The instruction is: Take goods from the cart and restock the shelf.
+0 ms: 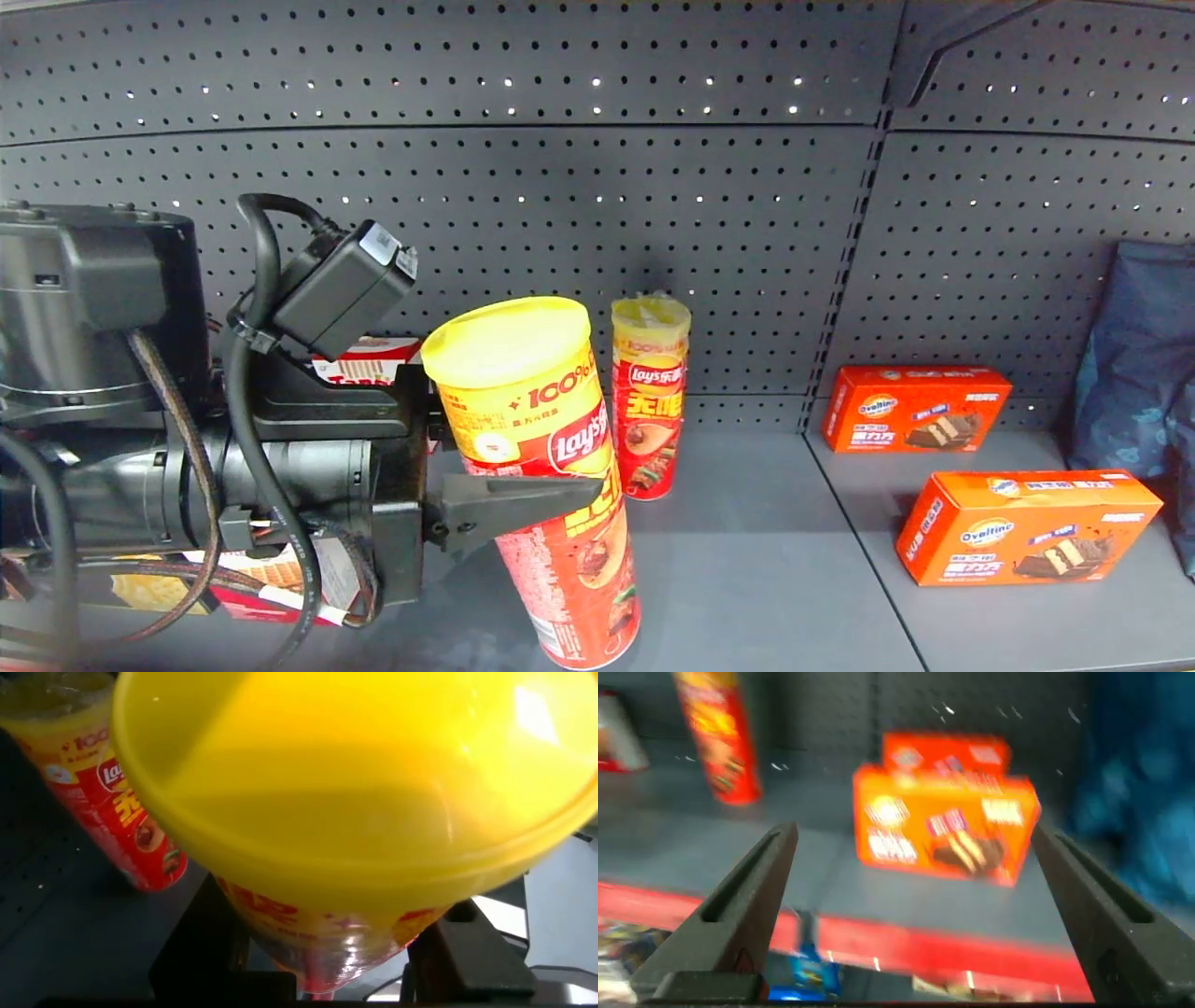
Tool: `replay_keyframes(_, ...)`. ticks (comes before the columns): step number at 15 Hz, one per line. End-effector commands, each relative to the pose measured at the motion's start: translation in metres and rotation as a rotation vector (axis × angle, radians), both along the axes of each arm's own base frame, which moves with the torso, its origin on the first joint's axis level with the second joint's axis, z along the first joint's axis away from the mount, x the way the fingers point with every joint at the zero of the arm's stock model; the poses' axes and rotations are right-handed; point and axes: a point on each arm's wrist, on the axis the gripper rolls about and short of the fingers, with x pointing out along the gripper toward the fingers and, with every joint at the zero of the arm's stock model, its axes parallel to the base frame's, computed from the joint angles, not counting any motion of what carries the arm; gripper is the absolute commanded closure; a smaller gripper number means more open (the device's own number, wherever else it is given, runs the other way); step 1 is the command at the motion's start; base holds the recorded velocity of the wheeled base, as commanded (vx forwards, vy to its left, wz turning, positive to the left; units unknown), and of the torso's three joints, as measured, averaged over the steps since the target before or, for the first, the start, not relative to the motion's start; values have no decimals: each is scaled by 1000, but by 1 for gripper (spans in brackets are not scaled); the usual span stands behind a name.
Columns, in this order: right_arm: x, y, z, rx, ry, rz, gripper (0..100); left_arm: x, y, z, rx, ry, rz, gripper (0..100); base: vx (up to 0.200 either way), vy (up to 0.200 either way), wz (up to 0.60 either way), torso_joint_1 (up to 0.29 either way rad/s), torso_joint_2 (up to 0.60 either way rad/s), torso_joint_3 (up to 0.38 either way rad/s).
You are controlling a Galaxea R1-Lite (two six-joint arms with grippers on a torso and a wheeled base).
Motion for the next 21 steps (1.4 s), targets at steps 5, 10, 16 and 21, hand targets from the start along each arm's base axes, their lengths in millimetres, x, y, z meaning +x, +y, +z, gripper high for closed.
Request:
replay_keyframes(5,108,24,89,-63,180,337,0,2,7,-5,10,18,32,100,0,0,0,0,0,0)
replay_keyframes(10,193,57,88,-86,253,406,0,3,8,-6,12,21,38,100,0,0,0,0,0,0)
replay_keyframes(16,261,115,85,-117,255,516,0,6,11,-6,13,24,55,100,0,0,0,0,0,0)
replay_keyframes(21,300,153,57,-177,249,588,0,10,12,-8,16,31,67,100,0,0,0,0,0,0)
